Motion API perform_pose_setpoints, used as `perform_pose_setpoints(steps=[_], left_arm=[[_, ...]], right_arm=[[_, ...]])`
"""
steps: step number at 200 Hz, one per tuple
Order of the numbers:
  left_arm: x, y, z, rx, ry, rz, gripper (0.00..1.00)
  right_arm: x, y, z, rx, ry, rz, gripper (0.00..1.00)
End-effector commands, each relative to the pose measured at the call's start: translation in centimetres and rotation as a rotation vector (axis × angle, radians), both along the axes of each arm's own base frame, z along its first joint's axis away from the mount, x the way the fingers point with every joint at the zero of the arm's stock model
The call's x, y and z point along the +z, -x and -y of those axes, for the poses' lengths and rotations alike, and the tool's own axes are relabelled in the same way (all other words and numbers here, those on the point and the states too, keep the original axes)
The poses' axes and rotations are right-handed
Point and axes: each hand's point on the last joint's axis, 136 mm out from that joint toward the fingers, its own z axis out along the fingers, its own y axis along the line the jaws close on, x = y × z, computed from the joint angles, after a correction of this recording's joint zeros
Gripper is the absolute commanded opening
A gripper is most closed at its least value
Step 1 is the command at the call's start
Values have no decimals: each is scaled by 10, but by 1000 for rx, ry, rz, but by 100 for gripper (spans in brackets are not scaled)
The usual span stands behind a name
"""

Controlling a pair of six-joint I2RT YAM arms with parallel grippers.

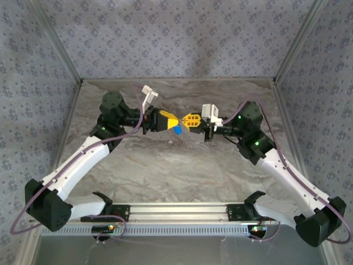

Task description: Remove the keys from the keyring

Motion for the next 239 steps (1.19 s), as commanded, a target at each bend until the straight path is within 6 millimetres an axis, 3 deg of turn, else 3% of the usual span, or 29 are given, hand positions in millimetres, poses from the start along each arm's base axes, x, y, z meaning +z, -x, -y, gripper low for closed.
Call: perform_pose_setpoints(steps=[1, 45, 104, 143, 170, 185, 239], left_arm=[[22, 3, -6, 22, 42, 73, 0], [22, -7, -8, 84, 50, 61, 0], [28, -31, -21, 204, 103, 16, 0], [16, -43, -25, 265, 69, 3, 0], [-16, -62, -35, 398, -54, 6, 0], [-44, -76, -43, 500, -161, -4, 0], [-181, -129, -85, 843, -552, -167, 0]], right_arm=[[2, 1, 5, -18, -4, 14, 0], [2, -2, 4, -71, -4, 69, 0], [-17, 8, -4, -138, 50, 203, 0], [-31, 12, -11, -121, 120, 193, 0], [-41, 2, -5, -185, 129, 131, 0], [-50, -4, 1, -216, 125, 68, 0], [-97, -16, 12, -307, 102, -117, 0]])
